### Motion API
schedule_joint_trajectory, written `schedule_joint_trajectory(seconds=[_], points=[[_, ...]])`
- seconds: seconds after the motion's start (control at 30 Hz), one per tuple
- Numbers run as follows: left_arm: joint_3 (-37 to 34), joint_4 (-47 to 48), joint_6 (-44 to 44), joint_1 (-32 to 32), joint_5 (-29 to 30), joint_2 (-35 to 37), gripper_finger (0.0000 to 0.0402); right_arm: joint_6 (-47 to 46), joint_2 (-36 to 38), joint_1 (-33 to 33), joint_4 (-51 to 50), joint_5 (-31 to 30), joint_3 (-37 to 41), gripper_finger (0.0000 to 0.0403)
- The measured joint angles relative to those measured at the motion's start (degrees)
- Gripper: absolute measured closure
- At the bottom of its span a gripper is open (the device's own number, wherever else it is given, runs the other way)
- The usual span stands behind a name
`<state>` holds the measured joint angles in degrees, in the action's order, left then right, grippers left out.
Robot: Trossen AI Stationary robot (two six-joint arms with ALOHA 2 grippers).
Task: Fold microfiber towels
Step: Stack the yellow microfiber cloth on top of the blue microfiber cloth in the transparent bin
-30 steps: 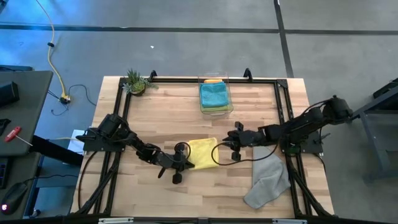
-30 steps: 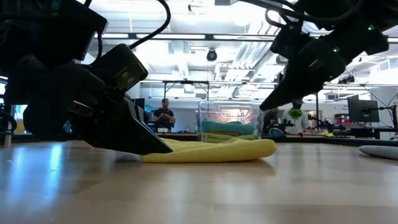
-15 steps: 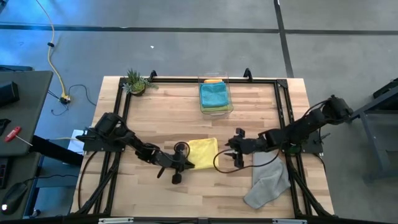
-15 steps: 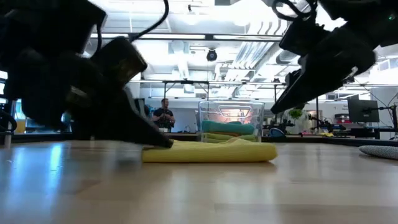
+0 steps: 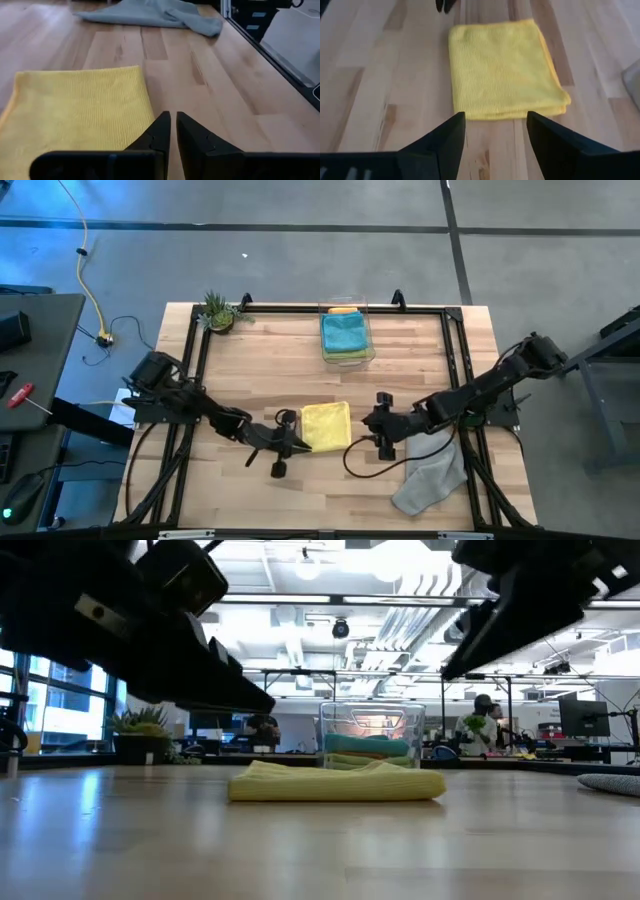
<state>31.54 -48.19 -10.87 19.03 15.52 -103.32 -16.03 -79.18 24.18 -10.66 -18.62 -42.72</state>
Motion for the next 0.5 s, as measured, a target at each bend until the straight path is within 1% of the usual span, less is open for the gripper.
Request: schedule_joint_trajectory(seconds=[0.07, 0.17, 0.27, 0.4, 0.5], points=[[-0.1, 1.8, 0.6, 0.6, -0.3, 1.9, 0.0383, 0.6, 0.0, 0.0, -0.2, -0.1, -0.9, 0.0202], [-1.2, 1.4, 2.8, 1.9, -0.3, 4.9, 0.039, 2.4, 0.0, 0.0, -0.1, -0.1, -1.6, 0.0213], [-3.7, 1.5, 1.8, 2.3, -0.3, 8.1, 0.04, 3.0, 0.0, 0.0, -0.1, 0.2, -1.6, 0.0227], [-8.1, -3.0, 0.8, 2.4, 0.0, 10.6, 0.04, 4.7, 0.0, 0.0, -0.8, 1.1, -1.5, 0.0249], [-11.5, -11.3, 1.0, 2.3, -1.9, 10.8, 0.0401, 6.0, 0.0, 0.0, -0.4, 1.1, -1.5, 0.0267]])
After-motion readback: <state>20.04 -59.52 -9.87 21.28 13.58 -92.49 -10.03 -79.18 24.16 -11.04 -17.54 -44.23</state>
